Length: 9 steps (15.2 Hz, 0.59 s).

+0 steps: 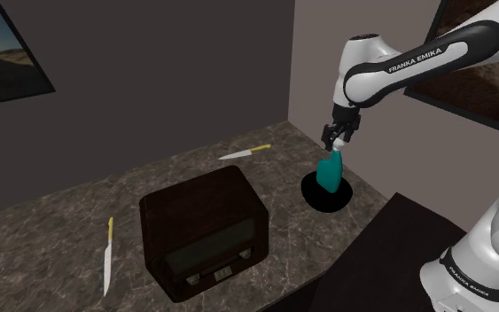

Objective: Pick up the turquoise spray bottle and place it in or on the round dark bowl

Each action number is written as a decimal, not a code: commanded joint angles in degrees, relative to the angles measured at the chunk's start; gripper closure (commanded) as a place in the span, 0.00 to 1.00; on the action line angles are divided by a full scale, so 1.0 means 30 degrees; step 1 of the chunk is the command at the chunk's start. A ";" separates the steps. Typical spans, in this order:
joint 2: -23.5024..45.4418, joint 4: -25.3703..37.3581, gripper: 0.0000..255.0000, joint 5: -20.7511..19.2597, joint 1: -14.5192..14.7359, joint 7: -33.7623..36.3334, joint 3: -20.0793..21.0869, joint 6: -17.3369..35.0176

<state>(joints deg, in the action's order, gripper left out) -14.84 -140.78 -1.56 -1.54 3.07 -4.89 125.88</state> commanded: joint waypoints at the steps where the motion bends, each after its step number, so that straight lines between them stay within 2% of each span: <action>1: -0.0002 0.0001 0.00 0.0002 0.0004 0.0008 0.0006 -0.0004; 5: -0.1072 0.1551 0.00 -0.0030 0.0001 0.0051 0.0074 -0.2623; 9: -0.1073 0.1551 0.00 -0.0030 0.0001 0.0051 0.0074 -0.2623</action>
<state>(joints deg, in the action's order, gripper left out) -18.03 -136.21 -1.65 -1.54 3.21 -4.68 118.14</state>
